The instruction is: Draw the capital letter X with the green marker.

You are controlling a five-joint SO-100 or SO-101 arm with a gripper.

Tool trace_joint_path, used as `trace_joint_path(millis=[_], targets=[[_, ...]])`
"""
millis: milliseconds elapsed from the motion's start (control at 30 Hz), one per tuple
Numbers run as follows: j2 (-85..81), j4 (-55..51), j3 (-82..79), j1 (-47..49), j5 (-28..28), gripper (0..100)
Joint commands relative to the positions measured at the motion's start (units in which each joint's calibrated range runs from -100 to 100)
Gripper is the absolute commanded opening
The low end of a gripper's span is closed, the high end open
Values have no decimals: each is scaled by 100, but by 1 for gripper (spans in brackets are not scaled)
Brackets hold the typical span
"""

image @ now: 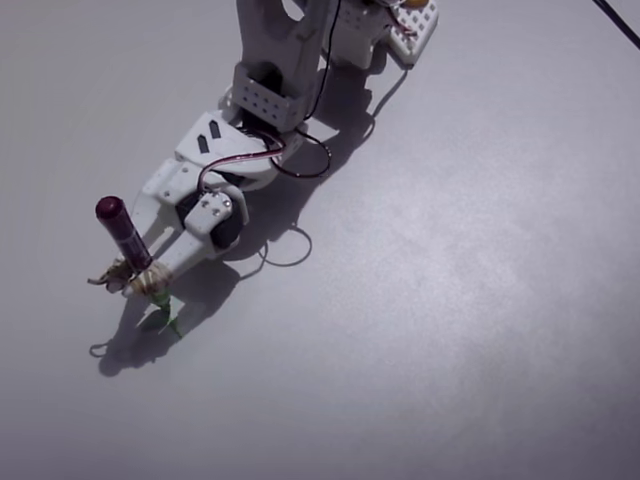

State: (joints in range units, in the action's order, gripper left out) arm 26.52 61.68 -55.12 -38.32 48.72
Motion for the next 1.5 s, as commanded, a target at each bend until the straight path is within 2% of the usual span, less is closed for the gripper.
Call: trace_joint_path(millis=[0,300,433,600,667,767,833,1100,1300,1467], targets=[[-326,146,-159,-161,68,1],[-502,40,-159,-57,-44,1],[-1028,-778,272,476,-254,1],[-1970,-2510,1098,1095,-557,1],[-2448,-3205,1206,1276,-860,1],[-3406,-5338,1125,1409,-1470,1],[-3940,-6147,748,1495,-1817,1],[-6118,-8052,-1004,2209,-2867,1],[-6756,-9409,-1013,2732,-3849,1],[-7099,-9956,-1147,2894,-4200,1]])
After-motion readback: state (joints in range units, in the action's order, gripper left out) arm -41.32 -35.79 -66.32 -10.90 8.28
